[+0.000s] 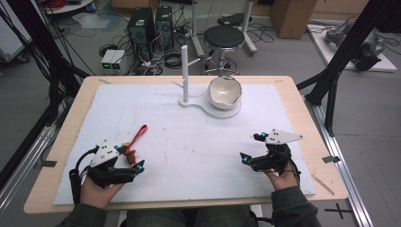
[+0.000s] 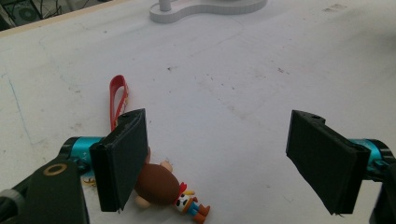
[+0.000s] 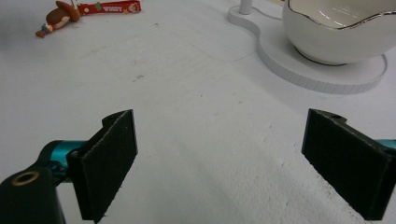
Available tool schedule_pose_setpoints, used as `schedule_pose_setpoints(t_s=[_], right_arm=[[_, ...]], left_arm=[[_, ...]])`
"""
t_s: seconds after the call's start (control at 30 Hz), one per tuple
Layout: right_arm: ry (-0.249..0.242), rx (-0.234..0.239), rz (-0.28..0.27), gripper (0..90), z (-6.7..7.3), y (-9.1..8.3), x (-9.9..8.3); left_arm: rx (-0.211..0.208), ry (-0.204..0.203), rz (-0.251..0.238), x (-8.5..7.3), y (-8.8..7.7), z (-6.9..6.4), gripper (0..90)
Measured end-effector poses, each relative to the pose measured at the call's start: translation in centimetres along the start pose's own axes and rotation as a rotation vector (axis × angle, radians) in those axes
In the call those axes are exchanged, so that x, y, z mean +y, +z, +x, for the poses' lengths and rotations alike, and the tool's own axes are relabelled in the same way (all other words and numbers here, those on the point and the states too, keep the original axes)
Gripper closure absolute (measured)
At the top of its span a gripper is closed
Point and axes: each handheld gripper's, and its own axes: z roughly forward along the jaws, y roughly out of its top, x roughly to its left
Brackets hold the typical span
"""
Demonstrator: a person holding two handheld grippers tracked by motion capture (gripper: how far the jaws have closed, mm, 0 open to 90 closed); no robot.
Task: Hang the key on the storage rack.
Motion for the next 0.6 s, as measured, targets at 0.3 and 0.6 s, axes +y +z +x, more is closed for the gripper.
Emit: schedule_pose_setpoints(t_s=[0.3,0.6], right_arm=[[-0.001,-0.003,0.001,9.4,0.07,0.02,0.03],[-0.007,-0.007,0.002,9.4,0.13,0.07,0.07]], left_arm=[[-0.003,0.002,-0.001,-0.02,0.04,0.02,21.2],[-0.002,-0.001,-0.003,-0.06,-0.09,0.08,21.4]])
